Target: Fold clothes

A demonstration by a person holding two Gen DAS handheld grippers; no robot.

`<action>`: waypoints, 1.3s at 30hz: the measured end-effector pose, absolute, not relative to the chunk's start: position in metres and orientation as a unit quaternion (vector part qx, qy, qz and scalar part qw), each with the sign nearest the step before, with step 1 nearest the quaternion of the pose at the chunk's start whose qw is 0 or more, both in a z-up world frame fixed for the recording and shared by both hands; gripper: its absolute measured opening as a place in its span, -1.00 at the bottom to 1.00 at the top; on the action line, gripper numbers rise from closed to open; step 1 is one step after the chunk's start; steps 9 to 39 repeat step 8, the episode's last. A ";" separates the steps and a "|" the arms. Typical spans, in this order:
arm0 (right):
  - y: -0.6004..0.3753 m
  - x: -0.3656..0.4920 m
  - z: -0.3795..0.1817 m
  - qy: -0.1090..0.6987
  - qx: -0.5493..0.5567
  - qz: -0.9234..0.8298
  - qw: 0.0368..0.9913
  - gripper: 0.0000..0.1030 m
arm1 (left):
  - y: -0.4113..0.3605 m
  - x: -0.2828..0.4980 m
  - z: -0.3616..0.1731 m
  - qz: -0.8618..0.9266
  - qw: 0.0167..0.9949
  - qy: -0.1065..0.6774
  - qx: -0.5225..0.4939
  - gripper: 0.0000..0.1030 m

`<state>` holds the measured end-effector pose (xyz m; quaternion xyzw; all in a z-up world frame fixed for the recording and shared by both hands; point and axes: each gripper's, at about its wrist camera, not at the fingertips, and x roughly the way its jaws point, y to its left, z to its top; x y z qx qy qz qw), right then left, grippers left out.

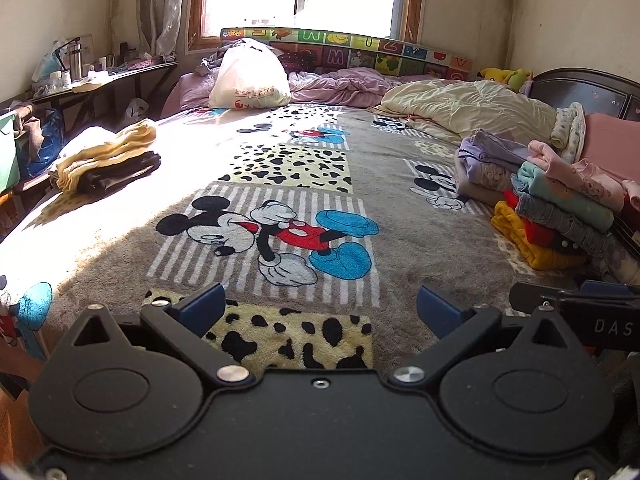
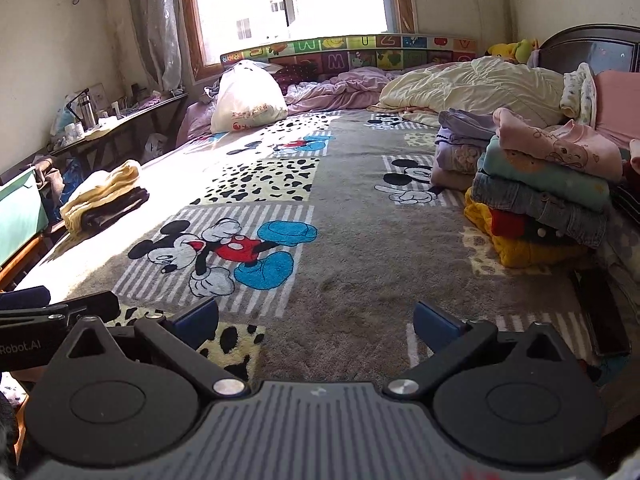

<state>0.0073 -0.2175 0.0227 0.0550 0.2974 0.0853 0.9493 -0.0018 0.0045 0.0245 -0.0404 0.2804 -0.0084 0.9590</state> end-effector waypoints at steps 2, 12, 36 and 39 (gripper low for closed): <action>-0.218 0.011 0.019 0.303 0.057 0.086 0.947 0.99 | 0.006 -0.001 0.025 -0.012 0.960 0.275 -0.047 1.00; -0.218 0.020 0.011 0.308 0.062 0.093 0.945 0.99 | 0.004 0.001 0.021 -0.010 0.963 0.267 -0.041 1.00; -0.218 0.020 0.011 0.308 0.062 0.093 0.945 0.99 | 0.004 0.001 0.021 -0.010 0.963 0.267 -0.041 1.00; -0.218 0.020 0.011 0.308 0.062 0.093 0.945 0.99 | 0.004 0.001 0.021 -0.010 0.963 0.267 -0.041 1.00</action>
